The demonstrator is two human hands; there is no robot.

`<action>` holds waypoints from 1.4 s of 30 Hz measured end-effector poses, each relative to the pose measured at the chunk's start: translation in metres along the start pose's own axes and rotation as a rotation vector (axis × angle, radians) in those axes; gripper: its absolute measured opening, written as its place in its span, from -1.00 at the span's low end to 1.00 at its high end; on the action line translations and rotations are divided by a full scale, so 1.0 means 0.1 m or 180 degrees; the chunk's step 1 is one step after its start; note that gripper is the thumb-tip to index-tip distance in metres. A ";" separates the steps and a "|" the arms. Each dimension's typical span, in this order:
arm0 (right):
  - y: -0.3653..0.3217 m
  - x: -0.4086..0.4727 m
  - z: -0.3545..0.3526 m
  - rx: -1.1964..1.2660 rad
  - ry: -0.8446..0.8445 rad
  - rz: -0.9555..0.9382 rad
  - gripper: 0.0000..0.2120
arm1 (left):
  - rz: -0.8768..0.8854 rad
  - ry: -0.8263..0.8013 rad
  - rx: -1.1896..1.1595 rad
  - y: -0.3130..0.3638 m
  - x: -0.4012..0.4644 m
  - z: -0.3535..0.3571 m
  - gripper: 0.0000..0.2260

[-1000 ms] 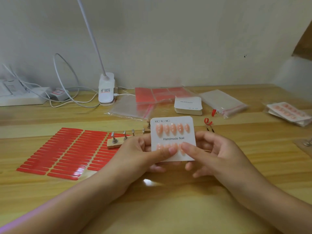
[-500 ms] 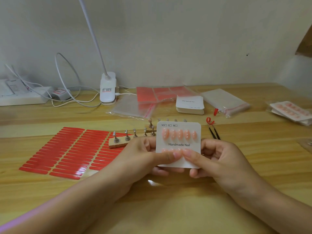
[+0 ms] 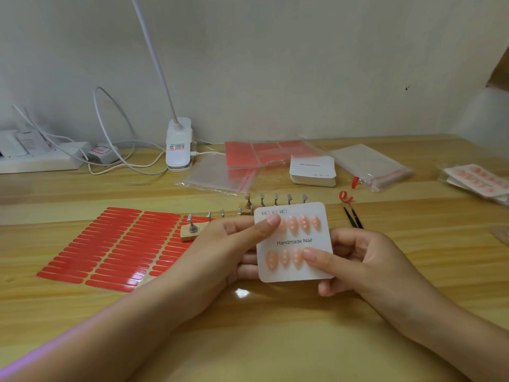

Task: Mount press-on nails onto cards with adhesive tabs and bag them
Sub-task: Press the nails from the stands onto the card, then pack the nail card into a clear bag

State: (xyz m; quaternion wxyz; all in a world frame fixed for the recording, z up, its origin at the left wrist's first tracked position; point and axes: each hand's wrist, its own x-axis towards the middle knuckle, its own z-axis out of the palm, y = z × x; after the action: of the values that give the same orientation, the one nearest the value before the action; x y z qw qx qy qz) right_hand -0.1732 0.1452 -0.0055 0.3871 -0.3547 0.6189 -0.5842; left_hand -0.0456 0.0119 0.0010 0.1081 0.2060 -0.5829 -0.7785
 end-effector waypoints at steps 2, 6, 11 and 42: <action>-0.01 0.00 -0.01 -0.0064 -0.0055 0.0039 -0.65 | 0.0025 0.0094 -0.0002 -0.01 -0.01 0.00 -0.71; -0.04 0.00 0.00 -0.0061 -0.0090 0.0007 -0.63 | 0.0092 0.0175 0.0121 -0.04 -0.03 0.03 -0.76; -0.02 0.00 -0.03 -0.0232 0.0308 -0.0160 -0.69 | 0.0161 0.0195 0.0374 -0.06 -0.04 0.04 -0.78; -0.25 0.31 -0.18 -0.2668 -0.0217 0.0673 -0.64 | 0.0454 0.1060 0.4718 0.55 1.16 -0.67 -0.64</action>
State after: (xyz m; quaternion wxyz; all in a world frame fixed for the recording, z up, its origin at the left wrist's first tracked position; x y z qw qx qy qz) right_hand -0.2037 0.1237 0.0172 0.2875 -0.4350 0.8224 -0.2275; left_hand -0.1232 -0.1099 0.0150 0.0781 0.3012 -0.9409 -0.1334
